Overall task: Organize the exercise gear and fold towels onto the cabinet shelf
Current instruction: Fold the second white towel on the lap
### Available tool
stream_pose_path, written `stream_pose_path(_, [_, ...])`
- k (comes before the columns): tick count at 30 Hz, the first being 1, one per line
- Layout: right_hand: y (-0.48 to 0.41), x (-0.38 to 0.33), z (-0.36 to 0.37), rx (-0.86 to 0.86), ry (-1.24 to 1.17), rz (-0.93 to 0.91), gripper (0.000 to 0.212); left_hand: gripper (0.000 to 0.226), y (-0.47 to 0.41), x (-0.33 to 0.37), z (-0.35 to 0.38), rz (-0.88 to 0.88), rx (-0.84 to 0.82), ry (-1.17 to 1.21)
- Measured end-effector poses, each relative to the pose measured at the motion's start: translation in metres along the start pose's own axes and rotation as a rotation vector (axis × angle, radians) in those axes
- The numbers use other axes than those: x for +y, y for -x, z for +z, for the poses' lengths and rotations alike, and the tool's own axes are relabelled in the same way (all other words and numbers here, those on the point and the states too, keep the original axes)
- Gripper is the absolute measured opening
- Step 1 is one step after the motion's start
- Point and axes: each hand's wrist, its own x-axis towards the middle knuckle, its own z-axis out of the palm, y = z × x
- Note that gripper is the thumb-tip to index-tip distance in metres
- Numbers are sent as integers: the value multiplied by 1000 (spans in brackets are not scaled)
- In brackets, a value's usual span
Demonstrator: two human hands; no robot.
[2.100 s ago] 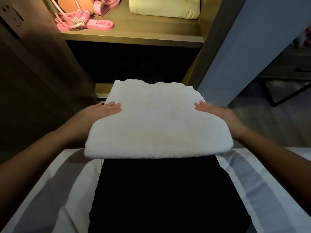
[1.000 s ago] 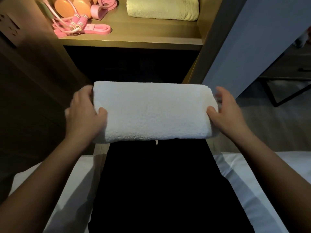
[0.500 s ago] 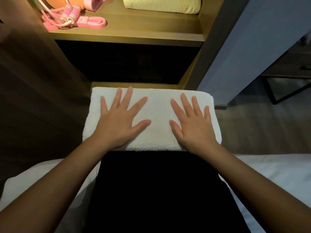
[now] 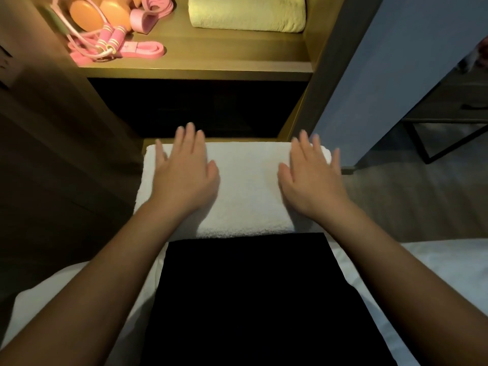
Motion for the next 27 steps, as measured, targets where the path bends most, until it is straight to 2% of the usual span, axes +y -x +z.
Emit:
stream_pose_path(2, [-12, -23, 2, 74, -54, -81, 60, 57, -9, 24, 5, 46, 64, 54])
stream_pose_path(4, [-15, -40, 18, 6, -41, -106, 58, 53, -11, 37, 18, 62, 48, 63])
stream_pose_path(7, [-12, -36, 47, -49, 39, -65, 59, 54, -4, 30, 42, 74, 17, 11])
stream_pose_path(12, [-15, -14, 53, -82, -12, 57, 72, 65, -11, 10, 47, 40, -42, -13])
stream_pose_path(21, [-13, 2, 42, -185, -145, 253, 81, 74, 0, -41, 39, -173, -150, 189])
stream_pose_path(25, [-10, 16, 39, -234, -264, 337, 86, 80, 8, -56, 41, -278, -210, 384])
stream_pose_path(27, [-9, 23, 38, -253, -363, 349, 86, 81, 10, -61, 43, -417, -212, 584])
